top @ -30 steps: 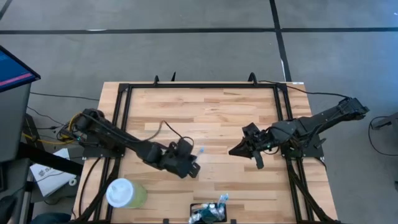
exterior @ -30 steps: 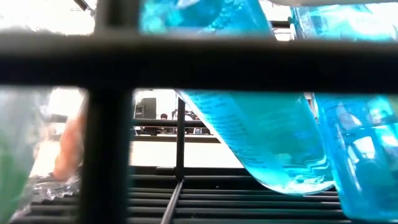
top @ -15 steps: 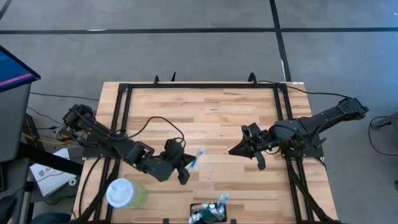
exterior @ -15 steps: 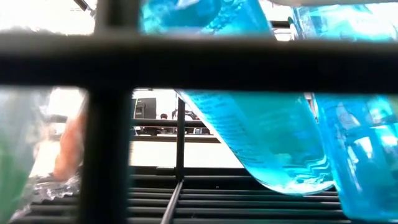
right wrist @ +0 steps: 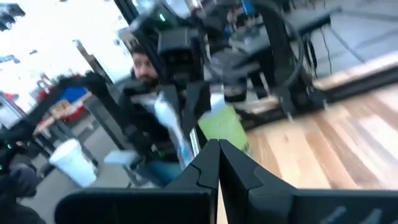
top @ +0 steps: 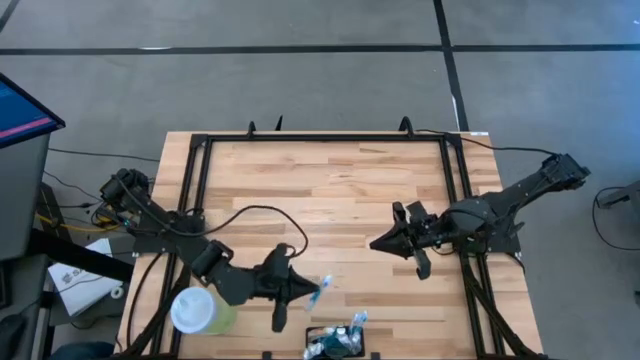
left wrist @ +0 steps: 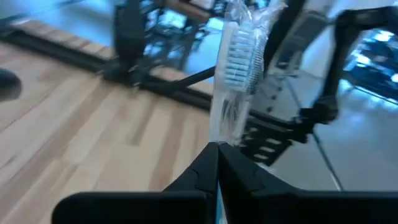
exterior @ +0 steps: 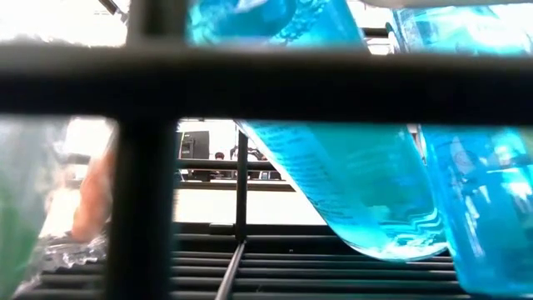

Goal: Pick & Place toothbrushing station
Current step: Put the blue toothbrush into the black wire organizer

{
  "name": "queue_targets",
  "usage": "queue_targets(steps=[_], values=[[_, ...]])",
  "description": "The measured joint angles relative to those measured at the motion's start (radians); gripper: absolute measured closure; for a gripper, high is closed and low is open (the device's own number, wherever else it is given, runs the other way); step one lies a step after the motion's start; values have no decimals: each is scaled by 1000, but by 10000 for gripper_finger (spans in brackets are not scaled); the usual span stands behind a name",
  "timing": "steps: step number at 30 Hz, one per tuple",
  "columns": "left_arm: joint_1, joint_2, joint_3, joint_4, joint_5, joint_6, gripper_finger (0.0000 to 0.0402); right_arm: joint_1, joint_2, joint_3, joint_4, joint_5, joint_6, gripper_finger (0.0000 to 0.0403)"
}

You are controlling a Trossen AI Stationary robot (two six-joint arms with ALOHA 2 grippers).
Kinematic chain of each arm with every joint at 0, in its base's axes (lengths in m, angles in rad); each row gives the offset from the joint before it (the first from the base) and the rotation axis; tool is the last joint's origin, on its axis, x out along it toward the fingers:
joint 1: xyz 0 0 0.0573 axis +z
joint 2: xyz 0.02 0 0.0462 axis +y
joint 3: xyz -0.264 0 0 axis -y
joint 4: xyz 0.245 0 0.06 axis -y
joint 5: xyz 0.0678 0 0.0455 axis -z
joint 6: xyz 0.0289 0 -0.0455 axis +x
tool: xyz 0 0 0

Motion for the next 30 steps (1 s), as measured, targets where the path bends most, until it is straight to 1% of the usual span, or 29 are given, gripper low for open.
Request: queue_targets(steps=[4,9,13,18,22,24,26,30], values=[[15,-4,0,80,46,55,401,11,21,0,140,11,-10,403],[71,-12,0,189,166,93,401,10,68,0,304,9,-71,403],[125,-11,0,263,253,91,401,0,125,0,360,4,-22,403],[151,-18,0,294,271,89,401,-6,165,0,365,6,46,403],[161,-21,0,295,279,63,401,-3,183,0,390,5,26,398],[162,-25,0,295,279,60,401,-3,183,0,421,5,9,385],[162,-28,0,298,271,56,401,-4,181,12,423,6,-2,362],[171,-33,0,295,253,48,401,-6,182,45,383,10,-2,291]])
